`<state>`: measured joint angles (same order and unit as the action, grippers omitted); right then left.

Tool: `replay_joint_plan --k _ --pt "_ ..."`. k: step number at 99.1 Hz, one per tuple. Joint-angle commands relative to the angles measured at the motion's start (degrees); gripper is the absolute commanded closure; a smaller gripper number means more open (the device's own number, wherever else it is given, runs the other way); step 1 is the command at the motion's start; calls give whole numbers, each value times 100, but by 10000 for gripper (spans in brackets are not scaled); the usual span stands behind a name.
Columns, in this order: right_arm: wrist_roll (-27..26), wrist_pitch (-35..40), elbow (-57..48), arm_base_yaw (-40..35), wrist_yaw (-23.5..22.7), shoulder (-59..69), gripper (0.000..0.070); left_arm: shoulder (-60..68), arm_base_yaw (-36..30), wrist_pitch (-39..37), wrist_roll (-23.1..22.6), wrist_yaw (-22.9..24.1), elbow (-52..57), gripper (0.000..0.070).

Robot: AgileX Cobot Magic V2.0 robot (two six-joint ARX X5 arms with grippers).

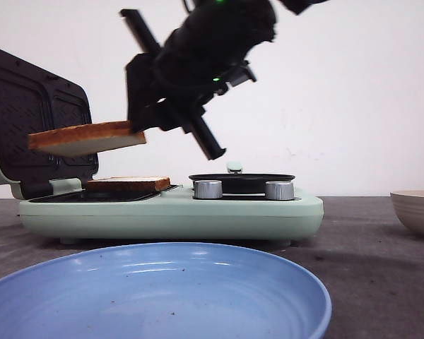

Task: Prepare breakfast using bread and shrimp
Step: 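Carry the bread with the right gripper and lay it on the other plate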

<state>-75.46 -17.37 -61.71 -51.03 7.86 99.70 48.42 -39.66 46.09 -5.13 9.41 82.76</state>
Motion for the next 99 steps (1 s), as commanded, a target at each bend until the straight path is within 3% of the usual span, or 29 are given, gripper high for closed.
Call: replay_joint_plan --k 1,23,62,92,99 --pt "-33 90 -221 -92 173 151 700 13 -85 -52 28 -4 118 700" --pt "-302 686 -262 -103 723 184 700 -179 -153 -46 31 -7 118 700" --pt "-931 636 -271 -168 579 382 700 -282 -216 -46 28 -9 118 700" --pt "-907 457 -273 -142 719 417 700 -284 -361 -42 24 -9 118 700" --pt "-673 291 -275 -133 717 417 700 -282 -396 -42 15 -7 118 700"
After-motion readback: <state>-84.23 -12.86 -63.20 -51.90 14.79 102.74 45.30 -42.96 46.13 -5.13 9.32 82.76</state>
